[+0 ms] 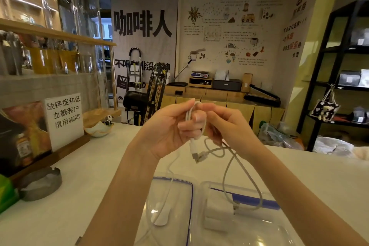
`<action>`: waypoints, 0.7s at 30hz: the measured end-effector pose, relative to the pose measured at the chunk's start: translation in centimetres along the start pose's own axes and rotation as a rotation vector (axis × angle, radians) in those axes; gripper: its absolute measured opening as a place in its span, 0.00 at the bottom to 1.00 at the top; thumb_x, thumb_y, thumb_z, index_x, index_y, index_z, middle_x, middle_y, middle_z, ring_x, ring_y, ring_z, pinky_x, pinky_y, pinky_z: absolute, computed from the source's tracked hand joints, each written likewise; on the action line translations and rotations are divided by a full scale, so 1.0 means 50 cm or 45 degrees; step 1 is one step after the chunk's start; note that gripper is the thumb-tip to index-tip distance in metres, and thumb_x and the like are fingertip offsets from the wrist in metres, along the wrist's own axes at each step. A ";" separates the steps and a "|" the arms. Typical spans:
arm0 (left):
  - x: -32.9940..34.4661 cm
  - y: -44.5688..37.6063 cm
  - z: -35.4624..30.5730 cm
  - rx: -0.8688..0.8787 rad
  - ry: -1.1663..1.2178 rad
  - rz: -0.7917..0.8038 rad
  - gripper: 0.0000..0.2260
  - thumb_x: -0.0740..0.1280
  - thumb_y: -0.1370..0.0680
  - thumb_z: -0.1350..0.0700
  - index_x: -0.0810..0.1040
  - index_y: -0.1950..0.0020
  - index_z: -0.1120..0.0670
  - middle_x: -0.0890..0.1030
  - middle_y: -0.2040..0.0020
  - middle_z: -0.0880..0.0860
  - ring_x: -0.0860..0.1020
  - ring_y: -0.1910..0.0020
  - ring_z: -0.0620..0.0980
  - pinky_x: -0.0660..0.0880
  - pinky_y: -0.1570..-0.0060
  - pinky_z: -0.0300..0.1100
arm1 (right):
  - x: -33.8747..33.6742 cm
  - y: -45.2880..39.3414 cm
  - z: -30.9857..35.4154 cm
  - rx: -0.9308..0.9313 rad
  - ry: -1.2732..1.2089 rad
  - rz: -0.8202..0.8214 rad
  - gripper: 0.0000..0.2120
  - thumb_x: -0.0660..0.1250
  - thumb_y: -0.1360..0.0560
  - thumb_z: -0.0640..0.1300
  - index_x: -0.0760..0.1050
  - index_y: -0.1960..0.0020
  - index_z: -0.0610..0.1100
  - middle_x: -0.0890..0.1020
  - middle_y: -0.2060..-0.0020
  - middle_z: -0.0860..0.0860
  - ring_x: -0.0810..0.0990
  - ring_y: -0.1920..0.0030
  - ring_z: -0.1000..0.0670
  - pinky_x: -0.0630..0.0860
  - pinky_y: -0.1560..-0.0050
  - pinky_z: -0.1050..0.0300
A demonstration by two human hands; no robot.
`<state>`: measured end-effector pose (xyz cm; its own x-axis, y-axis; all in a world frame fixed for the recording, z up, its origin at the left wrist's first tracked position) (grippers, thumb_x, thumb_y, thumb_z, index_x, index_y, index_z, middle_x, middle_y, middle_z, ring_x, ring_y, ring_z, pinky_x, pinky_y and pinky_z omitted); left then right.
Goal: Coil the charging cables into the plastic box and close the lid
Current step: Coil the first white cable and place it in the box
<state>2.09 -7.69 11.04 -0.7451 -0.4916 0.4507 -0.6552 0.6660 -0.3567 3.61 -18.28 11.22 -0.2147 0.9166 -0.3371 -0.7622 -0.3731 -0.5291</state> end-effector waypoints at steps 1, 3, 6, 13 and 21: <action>-0.004 0.001 -0.007 0.053 0.023 -0.006 0.16 0.56 0.25 0.55 0.78 0.51 0.64 0.75 0.71 0.50 0.68 0.79 0.40 0.67 0.78 0.30 | 0.009 0.001 -0.006 0.047 0.008 0.047 0.13 0.57 0.24 0.48 0.78 0.53 0.43 0.75 0.78 0.52 0.68 0.80 0.54 0.66 0.79 0.63; -0.012 0.005 -0.024 0.173 0.068 -0.051 0.16 0.57 0.25 0.55 0.78 0.50 0.64 0.75 0.72 0.49 0.68 0.79 0.40 0.67 0.78 0.30 | 0.032 0.007 -0.018 0.144 0.063 0.155 0.12 0.55 0.23 0.49 0.77 0.55 0.48 0.77 0.76 0.51 0.70 0.79 0.52 0.68 0.78 0.62; -0.029 0.012 -0.046 0.335 0.152 -0.159 0.16 0.54 0.23 0.54 0.75 0.46 0.63 0.74 0.72 0.48 0.68 0.78 0.40 0.66 0.78 0.29 | 0.068 0.023 -0.025 0.254 0.250 0.309 0.11 0.54 0.22 0.48 0.75 0.50 0.48 0.77 0.74 0.50 0.71 0.78 0.53 0.71 0.76 0.62; -0.075 0.002 -0.034 0.484 -0.201 -0.634 0.14 0.51 0.19 0.55 0.72 0.46 0.61 0.78 0.72 0.49 0.68 0.78 0.41 0.67 0.77 0.32 | 0.116 0.039 -0.019 0.219 0.779 0.436 0.10 0.54 0.21 0.45 0.69 0.42 0.47 0.76 0.67 0.52 0.75 0.70 0.54 0.77 0.63 0.61; -0.069 -0.010 -0.006 0.386 -1.372 -0.762 0.09 0.52 0.20 0.57 0.71 0.49 0.53 0.78 0.67 0.50 0.73 0.72 0.43 0.71 0.70 0.34 | 0.065 0.035 -0.003 0.143 1.037 0.441 0.09 0.58 0.23 0.43 0.75 0.46 0.46 0.75 0.68 0.57 0.75 0.68 0.58 0.74 0.63 0.65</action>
<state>5.02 -6.14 9.90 0.0460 -0.9709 -0.2348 -0.8194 0.0977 -0.5648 1.65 -15.97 9.08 0.0235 0.3528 -0.9354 -0.7997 -0.5549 -0.2293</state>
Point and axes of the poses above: each hand's wrist, its own y-axis away from the middle knuckle, its own x-axis out of the palm, z = x × y, the point moved 5 cm from there along -y, towards the middle knuckle
